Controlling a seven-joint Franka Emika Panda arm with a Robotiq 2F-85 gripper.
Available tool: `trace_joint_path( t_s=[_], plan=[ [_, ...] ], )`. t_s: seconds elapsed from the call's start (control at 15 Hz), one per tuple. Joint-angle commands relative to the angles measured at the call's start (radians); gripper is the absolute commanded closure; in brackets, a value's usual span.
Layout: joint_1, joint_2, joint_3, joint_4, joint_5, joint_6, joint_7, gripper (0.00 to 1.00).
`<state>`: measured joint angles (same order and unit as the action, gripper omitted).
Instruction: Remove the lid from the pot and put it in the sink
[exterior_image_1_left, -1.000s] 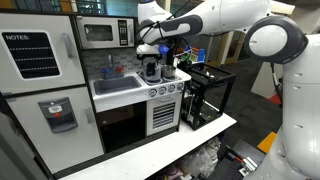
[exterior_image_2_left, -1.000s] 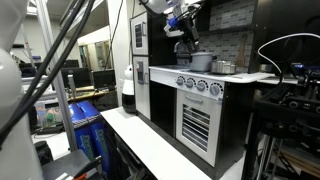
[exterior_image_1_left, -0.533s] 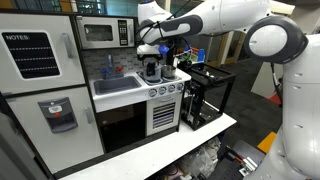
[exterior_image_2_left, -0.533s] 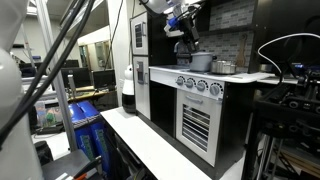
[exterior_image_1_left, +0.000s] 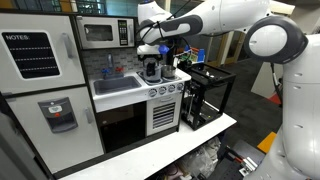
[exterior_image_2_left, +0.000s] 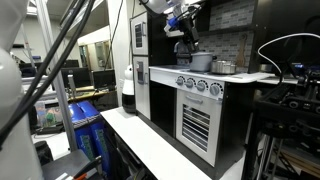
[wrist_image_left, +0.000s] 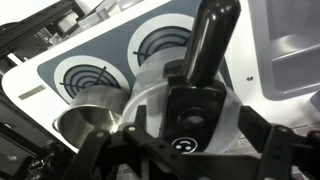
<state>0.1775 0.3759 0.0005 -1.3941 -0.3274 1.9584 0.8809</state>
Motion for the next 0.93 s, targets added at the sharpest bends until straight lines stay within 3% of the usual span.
trace_joint_path(
  t_s=[0.0, 0.33, 0.87],
  plan=[
    [0.007, 0.015, -0.010, 0.024, 0.015, -0.021, 0.001, 0.37],
    [0.009, 0.011, -0.011, 0.023, 0.010, -0.019, 0.001, 0.69],
    [0.015, 0.007, -0.011, 0.043, -0.007, -0.029, -0.011, 0.69]
  ],
)
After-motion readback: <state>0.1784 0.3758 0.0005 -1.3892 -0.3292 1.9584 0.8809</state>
